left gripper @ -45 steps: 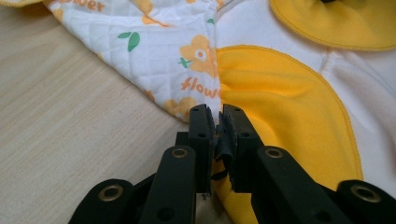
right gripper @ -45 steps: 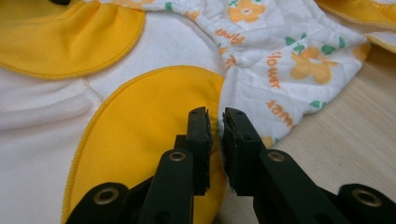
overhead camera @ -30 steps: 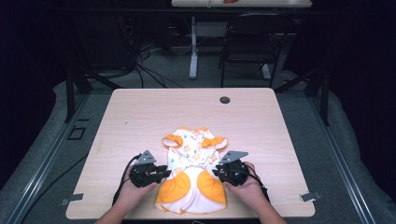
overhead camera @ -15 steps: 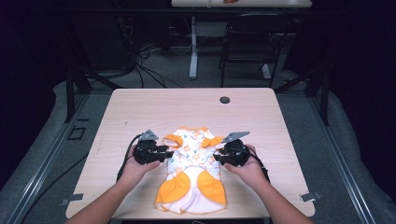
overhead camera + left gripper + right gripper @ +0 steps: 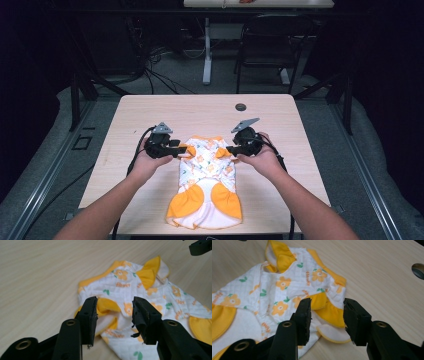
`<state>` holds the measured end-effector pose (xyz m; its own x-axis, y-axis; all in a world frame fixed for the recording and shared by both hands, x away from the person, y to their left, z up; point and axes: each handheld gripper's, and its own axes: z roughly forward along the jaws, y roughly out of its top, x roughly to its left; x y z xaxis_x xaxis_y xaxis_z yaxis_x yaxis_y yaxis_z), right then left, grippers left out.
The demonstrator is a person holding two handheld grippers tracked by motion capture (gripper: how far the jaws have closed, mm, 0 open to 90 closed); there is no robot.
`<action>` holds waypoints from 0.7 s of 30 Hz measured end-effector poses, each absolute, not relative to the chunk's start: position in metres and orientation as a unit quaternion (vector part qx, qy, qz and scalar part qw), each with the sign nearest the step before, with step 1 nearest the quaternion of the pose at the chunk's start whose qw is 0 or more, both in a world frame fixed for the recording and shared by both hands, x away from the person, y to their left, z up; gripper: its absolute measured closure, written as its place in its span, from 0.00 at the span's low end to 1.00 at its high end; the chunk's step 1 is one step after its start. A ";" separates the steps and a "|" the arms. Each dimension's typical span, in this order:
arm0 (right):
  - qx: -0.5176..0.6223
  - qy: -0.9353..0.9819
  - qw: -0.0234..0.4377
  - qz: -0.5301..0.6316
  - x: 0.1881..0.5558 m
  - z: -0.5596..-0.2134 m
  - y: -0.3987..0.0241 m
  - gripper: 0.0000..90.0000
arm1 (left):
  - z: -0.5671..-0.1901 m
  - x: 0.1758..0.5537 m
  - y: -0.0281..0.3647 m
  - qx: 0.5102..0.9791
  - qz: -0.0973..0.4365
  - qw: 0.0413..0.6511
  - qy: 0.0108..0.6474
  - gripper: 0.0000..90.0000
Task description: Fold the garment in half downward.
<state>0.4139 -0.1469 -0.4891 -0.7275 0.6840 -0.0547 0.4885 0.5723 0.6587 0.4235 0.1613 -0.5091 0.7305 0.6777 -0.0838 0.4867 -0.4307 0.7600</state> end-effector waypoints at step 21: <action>0.349 0.888 0.135 0.268 0.469 -0.515 -0.128 0.78 | -0.521 0.473 0.141 0.849 0.126 0.365 0.361 0.65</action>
<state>0.4692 -0.1284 -0.5150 -0.7208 0.6911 -0.0529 0.5470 0.6140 0.5691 0.4731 0.1410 -0.5212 0.7083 0.7042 -0.0497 0.5201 -0.4729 0.7112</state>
